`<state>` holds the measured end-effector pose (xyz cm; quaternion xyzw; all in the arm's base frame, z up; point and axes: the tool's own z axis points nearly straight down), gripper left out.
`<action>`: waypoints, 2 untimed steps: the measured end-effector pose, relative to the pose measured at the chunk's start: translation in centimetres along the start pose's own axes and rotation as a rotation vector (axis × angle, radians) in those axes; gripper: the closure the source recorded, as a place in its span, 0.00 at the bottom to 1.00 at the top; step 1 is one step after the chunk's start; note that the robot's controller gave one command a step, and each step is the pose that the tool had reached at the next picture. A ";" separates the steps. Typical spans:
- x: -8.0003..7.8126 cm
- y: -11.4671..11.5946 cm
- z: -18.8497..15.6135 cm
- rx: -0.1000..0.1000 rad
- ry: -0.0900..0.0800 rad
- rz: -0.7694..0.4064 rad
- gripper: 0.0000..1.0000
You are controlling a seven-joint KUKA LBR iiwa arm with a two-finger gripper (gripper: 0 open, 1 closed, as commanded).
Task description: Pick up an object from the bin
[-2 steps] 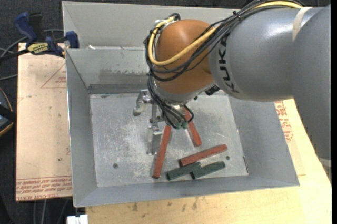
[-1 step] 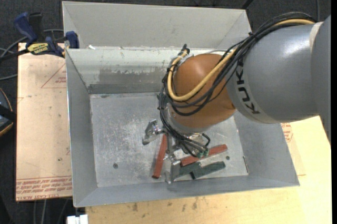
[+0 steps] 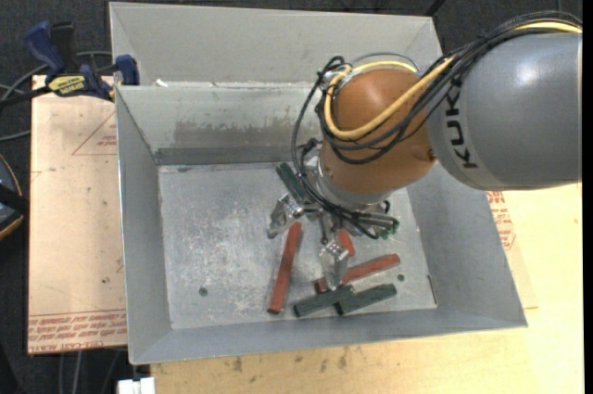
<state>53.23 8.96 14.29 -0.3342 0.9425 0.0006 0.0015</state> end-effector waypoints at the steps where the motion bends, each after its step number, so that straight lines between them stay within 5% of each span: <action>1: -0.4 0.5 6.8 0.003 -0.007 -0.021 0.00; 2: -1.3 -1.3 6.8 0.001 -0.012 -0.369 1.00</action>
Offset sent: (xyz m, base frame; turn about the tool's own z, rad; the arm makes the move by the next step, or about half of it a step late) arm 0.0151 -0.0069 -0.0729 -0.3721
